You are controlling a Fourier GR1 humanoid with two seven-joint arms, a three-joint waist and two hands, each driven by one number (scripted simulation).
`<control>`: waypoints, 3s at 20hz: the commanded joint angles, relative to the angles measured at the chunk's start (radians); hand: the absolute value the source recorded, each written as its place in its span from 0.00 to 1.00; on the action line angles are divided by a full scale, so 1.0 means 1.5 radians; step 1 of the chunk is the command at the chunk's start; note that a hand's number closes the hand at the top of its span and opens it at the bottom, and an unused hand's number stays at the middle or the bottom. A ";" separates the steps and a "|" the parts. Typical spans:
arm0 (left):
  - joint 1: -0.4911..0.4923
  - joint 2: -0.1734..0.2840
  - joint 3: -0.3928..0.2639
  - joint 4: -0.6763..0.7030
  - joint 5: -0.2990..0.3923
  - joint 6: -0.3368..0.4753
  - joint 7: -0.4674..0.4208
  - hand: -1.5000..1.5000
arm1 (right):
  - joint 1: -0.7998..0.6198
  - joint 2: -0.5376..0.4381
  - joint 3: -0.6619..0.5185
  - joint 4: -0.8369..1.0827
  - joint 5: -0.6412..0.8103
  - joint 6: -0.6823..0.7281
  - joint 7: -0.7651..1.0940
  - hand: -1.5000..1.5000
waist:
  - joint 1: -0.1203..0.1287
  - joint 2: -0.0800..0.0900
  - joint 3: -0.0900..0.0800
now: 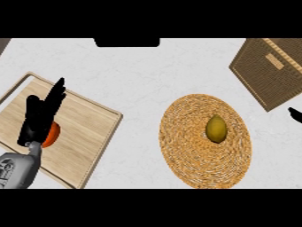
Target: Pick the lemon from the placemat and place it in the basket
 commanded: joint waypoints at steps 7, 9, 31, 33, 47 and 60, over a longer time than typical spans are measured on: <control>0.014 -0.045 0.006 -0.009 -0.048 -0.014 0.003 0.50 | -0.030 0.129 -0.016 0.040 0.116 -0.016 0.011 0.00 | 0.006 0.001 0.001; -0.009 -0.033 0.039 0.030 -0.043 -0.032 -0.011 0.50 | -0.082 0.159 0.016 0.039 0.144 -0.026 0.056 0.00 | 0.007 0.002 0.000; -0.019 -0.104 0.101 0.021 -0.102 -0.079 0.009 0.50 | -0.181 0.341 0.047 0.249 0.343 -0.026 -0.055 0.00 | 0.006 0.002 0.000; -0.016 -0.072 0.130 0.010 -0.091 -0.107 -0.007 0.50 | -0.213 0.339 0.029 0.264 0.326 -0.001 -0.039 0.00 | 0.007 0.002 0.000; 0.036 -0.124 0.109 -0.069 -0.136 -0.107 0.042 0.50 | -0.257 0.439 0.080 0.369 0.425 -0.049 -0.018 0.00 | 0.008 0.001 0.001; -0.032 -0.118 0.153 -0.022 -0.143 -0.134 0.048 0.50 | -0.268 0.419 0.038 0.462 0.435 -0.054 -0.122 0.00 | 0.007 0.002 0.001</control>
